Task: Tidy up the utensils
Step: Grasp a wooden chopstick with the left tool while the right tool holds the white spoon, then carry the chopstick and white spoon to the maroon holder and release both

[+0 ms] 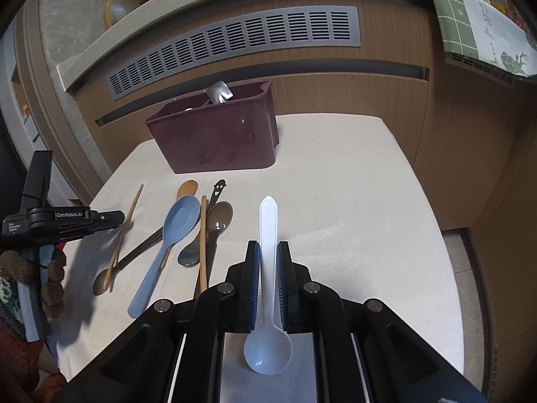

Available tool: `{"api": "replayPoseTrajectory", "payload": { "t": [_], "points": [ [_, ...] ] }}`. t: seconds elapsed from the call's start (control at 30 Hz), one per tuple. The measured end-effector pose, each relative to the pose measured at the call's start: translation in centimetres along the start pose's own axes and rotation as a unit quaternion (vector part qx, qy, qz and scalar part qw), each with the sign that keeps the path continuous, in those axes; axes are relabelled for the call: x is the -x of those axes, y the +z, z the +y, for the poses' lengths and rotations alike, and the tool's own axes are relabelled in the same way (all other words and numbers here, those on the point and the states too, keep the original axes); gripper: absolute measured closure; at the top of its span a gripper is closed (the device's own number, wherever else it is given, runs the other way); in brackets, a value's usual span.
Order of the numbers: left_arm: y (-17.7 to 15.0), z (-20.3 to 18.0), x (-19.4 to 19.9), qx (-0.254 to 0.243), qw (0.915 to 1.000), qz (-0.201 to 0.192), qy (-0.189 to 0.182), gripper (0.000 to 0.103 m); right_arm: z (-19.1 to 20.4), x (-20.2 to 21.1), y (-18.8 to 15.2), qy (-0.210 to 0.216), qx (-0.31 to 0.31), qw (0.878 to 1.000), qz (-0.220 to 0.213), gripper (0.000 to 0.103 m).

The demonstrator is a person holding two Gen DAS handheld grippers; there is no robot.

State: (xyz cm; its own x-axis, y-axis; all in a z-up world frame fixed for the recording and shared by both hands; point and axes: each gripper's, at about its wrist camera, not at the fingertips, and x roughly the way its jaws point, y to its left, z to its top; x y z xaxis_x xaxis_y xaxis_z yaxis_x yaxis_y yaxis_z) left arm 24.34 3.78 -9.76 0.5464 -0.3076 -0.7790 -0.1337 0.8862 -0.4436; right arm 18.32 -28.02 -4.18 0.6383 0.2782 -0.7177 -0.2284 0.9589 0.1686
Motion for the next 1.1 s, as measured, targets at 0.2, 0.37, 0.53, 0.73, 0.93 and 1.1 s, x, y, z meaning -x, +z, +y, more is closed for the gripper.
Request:
{"api": "replayPoseTrajectory", "payload": {
  "t": [0.2, 0.37, 0.53, 0.73, 0.93, 1.1],
  "points": [
    [0.9, -1.8, -1.8, -0.027, 0.9996, 0.002, 0.011, 0.082, -0.5, -1.1, -0.5, 0.002, -0.008, 1.0, 0.01, 0.093],
    [1.7, -2.4, -2.5, -0.048, 0.9985, -0.006, 0.026, 0.083, -0.9, -1.5, -0.7, -0.001, -0.008, 1.0, 0.01, 0.093],
    [2.6, -3.9, -3.3, -0.082, 0.9946, 0.001, 0.064, 0.082, -1.1, -2.7, -1.0, -0.002, -0.013, 1.0, 0.019, 0.093],
    [4.9, -5.1, -5.0, -0.106, 0.9895, 0.01, 0.097, 0.089, -0.1, -2.9, -0.4, -0.009, 0.007, 1.0, 0.015, 0.093],
    [3.6, -3.4, -3.4, -0.099, 0.9923, 0.01, 0.074, 0.098, 0.6, -1.4, 0.2, -0.002, 0.019, 1.0, -0.002, 0.093],
    [-0.2, -0.8, 0.4, -0.075, 0.9967, -0.013, 0.03, 0.098, 0.1, -1.4, 0.2, -0.007, 0.01, 1.0, 0.004, 0.093]
  ]
}}
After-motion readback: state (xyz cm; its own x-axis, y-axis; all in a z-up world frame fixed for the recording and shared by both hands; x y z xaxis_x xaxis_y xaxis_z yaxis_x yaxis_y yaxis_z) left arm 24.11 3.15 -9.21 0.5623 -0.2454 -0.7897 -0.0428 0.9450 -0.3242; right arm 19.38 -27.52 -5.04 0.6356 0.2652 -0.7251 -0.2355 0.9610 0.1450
